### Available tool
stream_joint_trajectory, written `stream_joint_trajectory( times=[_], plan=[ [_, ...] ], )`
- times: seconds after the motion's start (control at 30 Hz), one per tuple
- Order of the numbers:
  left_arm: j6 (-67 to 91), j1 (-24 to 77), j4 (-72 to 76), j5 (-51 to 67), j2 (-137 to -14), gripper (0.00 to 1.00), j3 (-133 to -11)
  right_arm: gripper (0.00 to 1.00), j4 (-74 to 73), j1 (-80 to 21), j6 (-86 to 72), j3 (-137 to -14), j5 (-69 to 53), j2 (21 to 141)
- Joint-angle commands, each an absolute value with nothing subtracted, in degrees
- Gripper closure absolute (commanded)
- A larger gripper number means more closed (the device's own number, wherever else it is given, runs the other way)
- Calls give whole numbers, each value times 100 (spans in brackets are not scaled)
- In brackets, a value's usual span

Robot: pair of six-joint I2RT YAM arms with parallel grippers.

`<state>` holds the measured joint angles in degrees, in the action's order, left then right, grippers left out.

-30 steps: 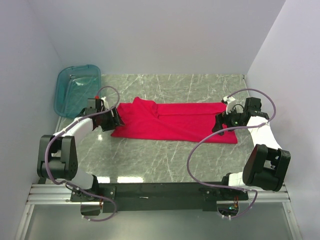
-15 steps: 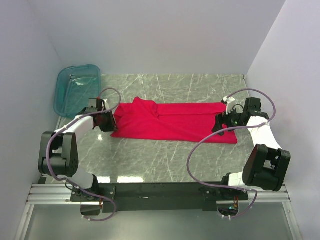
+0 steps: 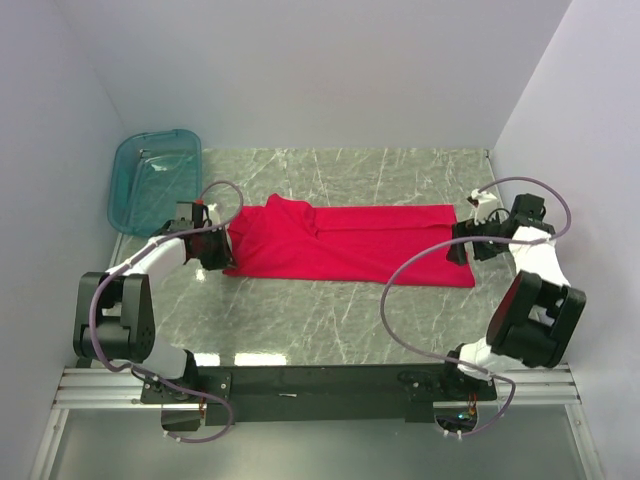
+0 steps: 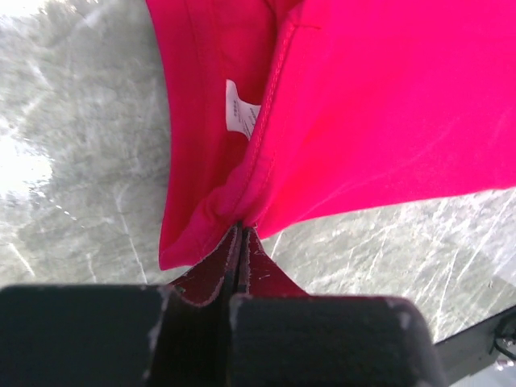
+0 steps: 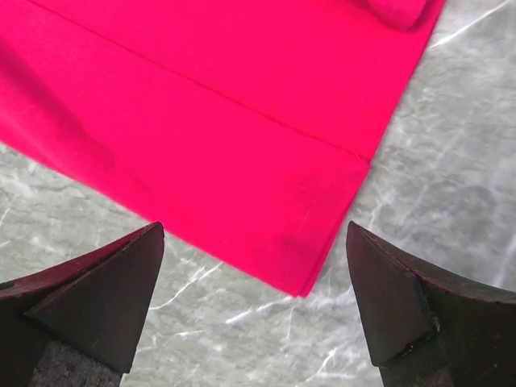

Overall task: Fold and stack the t-shirts
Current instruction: Fold the tshirt

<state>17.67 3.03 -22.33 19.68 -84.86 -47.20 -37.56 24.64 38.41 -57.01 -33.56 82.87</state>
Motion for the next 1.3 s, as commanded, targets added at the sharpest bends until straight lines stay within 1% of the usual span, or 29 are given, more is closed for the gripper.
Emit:
stream_joint_trajectory(
  times=[0.0, 0.1, 0.13, 0.37, 0.5, 0.53, 0.63, 0.7, 0.8, 0.93, 1.07, 1.27],
  plan=[
    [1714, 308, -2215, 2267, -8332, 99, -4641, 0, -3665, 2478, 3780, -6142, -3270, 8814],
    [1714, 308, -2259, 2312, -8385, 99, -4649, 0, -3595, 2522, 3578, -6476, -3243, 9306],
    [1723, 308, -2259, 2277, -8385, 99, -4658, 2, -3603, 2522, 3525, -6573, -3217, 9543],
    [2196, 255, -2434, 1759, -7982, 100, -4588, 5, -3524, 2619, 3103, -7154, -3041, 10239],
    [2705, 88, -2496, 1951, -7577, 99, -4334, 12, -3595, 2628, 2997, -7365, -3094, 10529],
    [2751, 70, -2513, 2056, -7533, 99, -4281, 14, -3621, 2628, 2936, -7383, -3129, 10634],
    [2812, 18, -2671, 2189, -7471, 99, -4350, 17, -3595, 2628, 2822, -7383, -3234, 10722],
    [2865, 18, -2795, 2014, -7523, 99, -4429, 17, -3542, 2628, 2769, -7287, -3269, 10679],
    [2935, 18, -2821, 2048, -7541, 99, -4421, 17, -3481, 2628, 2725, -7190, -3296, 10530],
    [3067, 18, -2927, 1680, -7550, 99, -4368, 17, -3516, 2637, 2760, -7146, -3366, 10468],
    [3102, -281, -2909, 1258, -7637, 99, -4430, 17, -3507, 2628, 2795, -7067, -3480, 10398],
    [3103, -492, -2935, 1029, -7989, 99, -4482, 17, -3524, 2637, 2883, -7058, -3533, 10371]
  ],
)
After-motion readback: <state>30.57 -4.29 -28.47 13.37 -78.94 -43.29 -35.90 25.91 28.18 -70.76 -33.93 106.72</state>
